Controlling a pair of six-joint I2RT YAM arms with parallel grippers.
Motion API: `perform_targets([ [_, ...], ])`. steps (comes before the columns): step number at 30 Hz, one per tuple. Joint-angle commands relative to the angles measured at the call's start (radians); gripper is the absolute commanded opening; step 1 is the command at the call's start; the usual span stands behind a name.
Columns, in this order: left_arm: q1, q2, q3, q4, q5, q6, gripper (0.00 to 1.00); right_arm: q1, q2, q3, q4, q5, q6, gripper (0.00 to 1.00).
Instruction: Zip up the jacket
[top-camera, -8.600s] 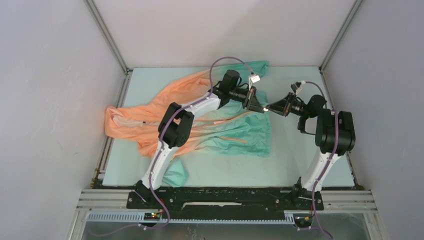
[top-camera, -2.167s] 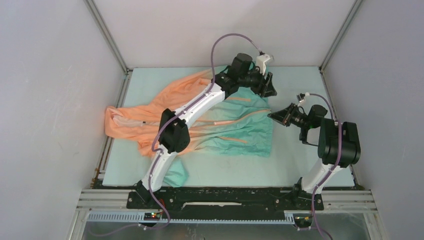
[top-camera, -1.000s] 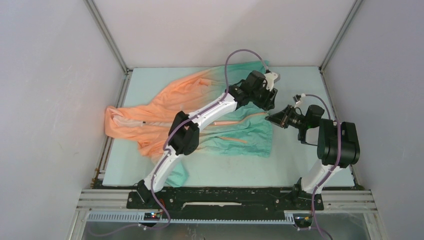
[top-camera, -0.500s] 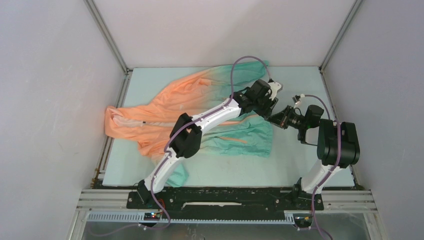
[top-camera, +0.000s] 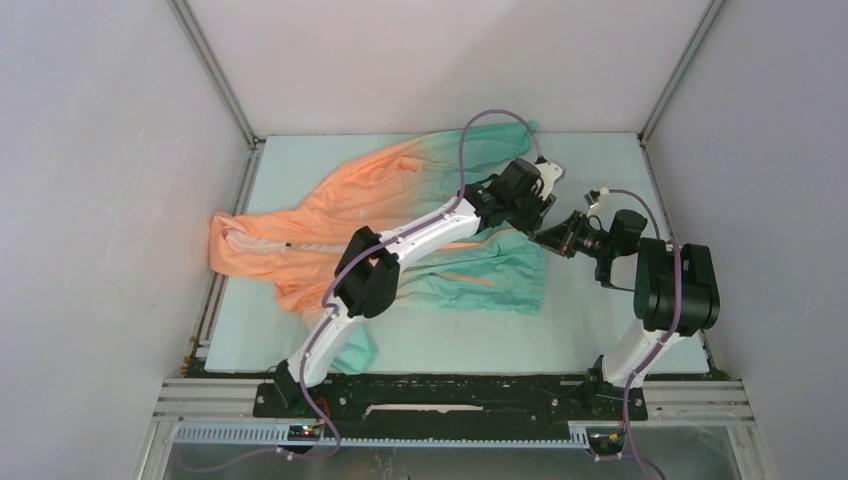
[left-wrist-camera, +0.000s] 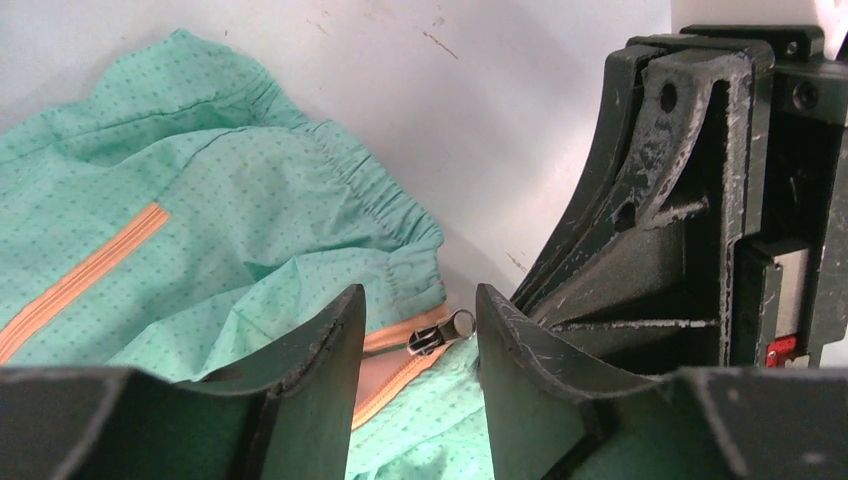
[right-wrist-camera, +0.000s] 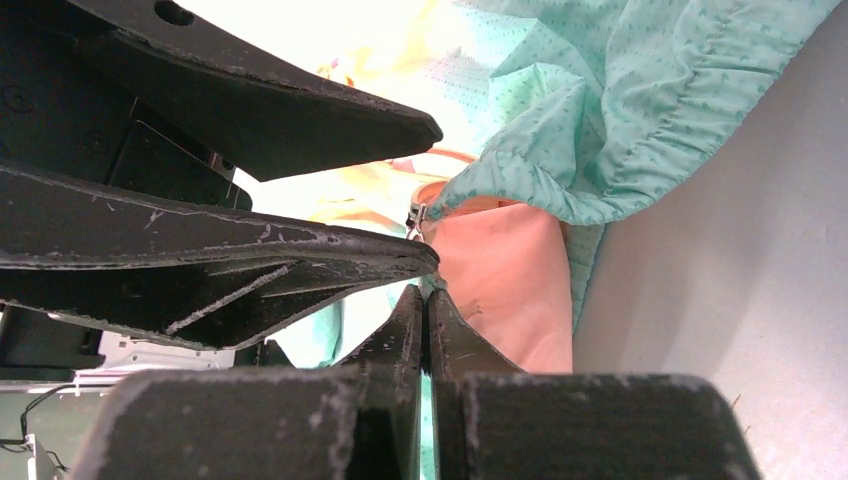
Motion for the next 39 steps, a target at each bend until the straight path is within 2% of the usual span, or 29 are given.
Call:
perform_targets([
  [1,0.01,-0.103,-0.05,0.044,0.0,0.0,0.48,0.003,-0.028,0.034,0.009,-0.006,-0.021,0.0],
  [22,0.015,-0.181,-0.167,0.098,-0.014,-0.007,0.43,0.012,-0.025,0.041,-0.008,-0.006,-0.031,0.0],
  [31,0.016,-0.158,-0.134,0.088,0.013,-0.021,0.42,0.013,-0.026,0.04,-0.01,-0.01,-0.033,0.0],
  [35,0.013,-0.152,-0.127,0.086,0.044,-0.013,0.5,0.015,-0.024,0.042,-0.007,-0.01,-0.032,0.0],
  [39,0.007,-0.142,-0.118,0.073,0.023,-0.004,0.51,0.016,-0.024,0.04,-0.006,-0.012,-0.031,0.0],
])
